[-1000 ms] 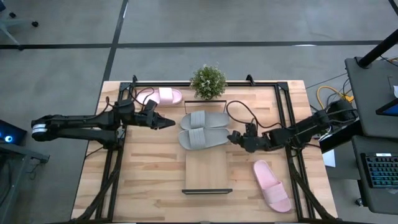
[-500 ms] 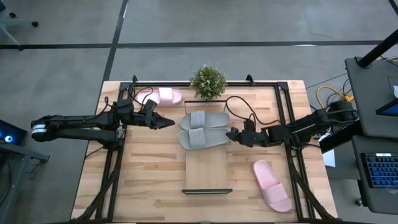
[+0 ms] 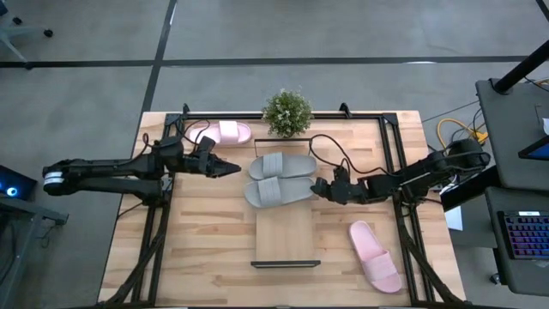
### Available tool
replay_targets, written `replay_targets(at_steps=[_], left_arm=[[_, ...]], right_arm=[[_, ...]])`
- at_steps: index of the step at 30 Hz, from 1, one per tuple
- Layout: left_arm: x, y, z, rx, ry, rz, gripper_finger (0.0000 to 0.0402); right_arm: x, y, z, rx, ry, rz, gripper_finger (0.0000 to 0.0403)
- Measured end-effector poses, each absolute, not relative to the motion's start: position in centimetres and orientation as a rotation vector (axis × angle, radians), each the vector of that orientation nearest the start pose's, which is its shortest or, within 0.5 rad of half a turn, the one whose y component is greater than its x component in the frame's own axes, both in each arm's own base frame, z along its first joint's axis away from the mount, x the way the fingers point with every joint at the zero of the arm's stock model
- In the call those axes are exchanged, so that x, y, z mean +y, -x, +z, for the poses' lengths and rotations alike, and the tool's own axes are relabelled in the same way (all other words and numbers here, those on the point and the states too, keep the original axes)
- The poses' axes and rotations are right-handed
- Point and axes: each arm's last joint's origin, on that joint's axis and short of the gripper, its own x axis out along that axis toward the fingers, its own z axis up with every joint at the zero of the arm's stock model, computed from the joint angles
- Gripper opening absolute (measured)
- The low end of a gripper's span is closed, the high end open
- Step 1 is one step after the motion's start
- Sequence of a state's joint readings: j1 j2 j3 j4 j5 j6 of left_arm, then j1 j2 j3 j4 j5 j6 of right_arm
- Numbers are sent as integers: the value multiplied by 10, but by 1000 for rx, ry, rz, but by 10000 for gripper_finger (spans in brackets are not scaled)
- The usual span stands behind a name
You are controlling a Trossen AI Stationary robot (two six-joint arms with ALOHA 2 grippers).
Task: Pick and place slides into the shelf
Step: Put the gray slide on the shelf, then put the bottom pink slide on the shelf
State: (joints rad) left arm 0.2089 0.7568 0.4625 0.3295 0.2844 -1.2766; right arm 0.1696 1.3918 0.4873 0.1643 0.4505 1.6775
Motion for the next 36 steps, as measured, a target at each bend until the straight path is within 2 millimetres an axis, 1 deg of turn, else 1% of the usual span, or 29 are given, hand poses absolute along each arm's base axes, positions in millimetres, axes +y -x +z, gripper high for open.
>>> replay_targets(at_steps=[6,14,21,26,36], left_arm=[[28,-173,275,18,1268,-88,245],[28,-173,275,17,1270,-88,245],[28,-173,275,17,1270,-88,245],[28,-173,275,17,1270,-88,245],[28,-175,273,48,1262,-103,245]], right_arm=[[28,-239,145,279,-1376,-776,61],[33,-235,142,273,-1385,-822,59],[33,-235,142,280,-1379,-823,63],[33,-236,143,286,-1338,-798,89],[33,-236,145,265,-1341,-800,167]])
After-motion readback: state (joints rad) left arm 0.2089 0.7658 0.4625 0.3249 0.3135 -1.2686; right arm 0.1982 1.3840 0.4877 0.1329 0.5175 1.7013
